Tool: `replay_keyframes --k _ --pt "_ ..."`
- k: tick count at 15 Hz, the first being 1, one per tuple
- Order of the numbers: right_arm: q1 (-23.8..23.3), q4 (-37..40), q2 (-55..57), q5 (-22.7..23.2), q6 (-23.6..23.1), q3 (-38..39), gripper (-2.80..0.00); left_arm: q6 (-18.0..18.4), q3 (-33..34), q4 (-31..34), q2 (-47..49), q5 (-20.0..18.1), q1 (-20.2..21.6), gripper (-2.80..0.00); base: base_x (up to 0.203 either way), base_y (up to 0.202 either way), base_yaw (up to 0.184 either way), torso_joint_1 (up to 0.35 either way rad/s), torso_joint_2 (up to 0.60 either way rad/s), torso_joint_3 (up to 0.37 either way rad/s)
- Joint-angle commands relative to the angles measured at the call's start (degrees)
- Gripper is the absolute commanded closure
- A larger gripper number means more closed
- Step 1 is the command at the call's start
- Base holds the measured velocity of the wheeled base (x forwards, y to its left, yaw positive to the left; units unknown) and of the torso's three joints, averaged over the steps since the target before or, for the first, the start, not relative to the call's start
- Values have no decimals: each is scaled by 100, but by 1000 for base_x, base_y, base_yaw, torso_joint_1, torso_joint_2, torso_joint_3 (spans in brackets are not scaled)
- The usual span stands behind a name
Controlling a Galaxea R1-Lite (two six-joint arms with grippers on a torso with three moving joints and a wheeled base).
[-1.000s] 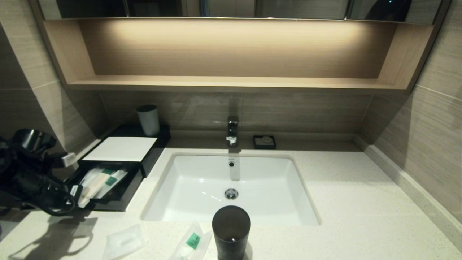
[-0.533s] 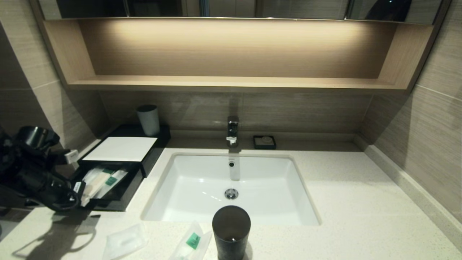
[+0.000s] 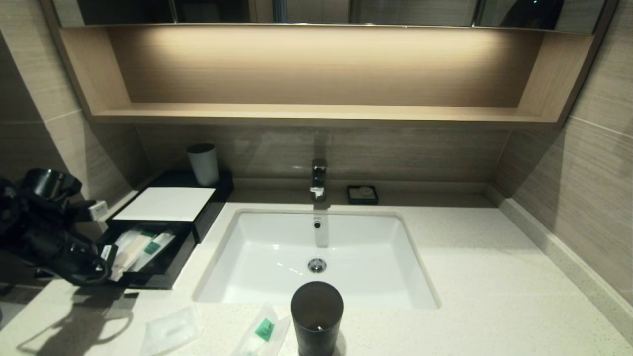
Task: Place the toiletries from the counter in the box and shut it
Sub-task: Place the bathroom toiletry into the drawer
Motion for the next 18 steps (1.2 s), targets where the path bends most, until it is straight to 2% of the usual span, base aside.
replay_keyframes --k 1,18 --pt "1 -1 -9 1 -1 9 0 8 3 13 -91 3 3 0 0 0 0 0 0 0" --pt "1 -1 -9 1 -1 9 0 25 -33 4 206 65 12 0 0 0 0 0 0 0"
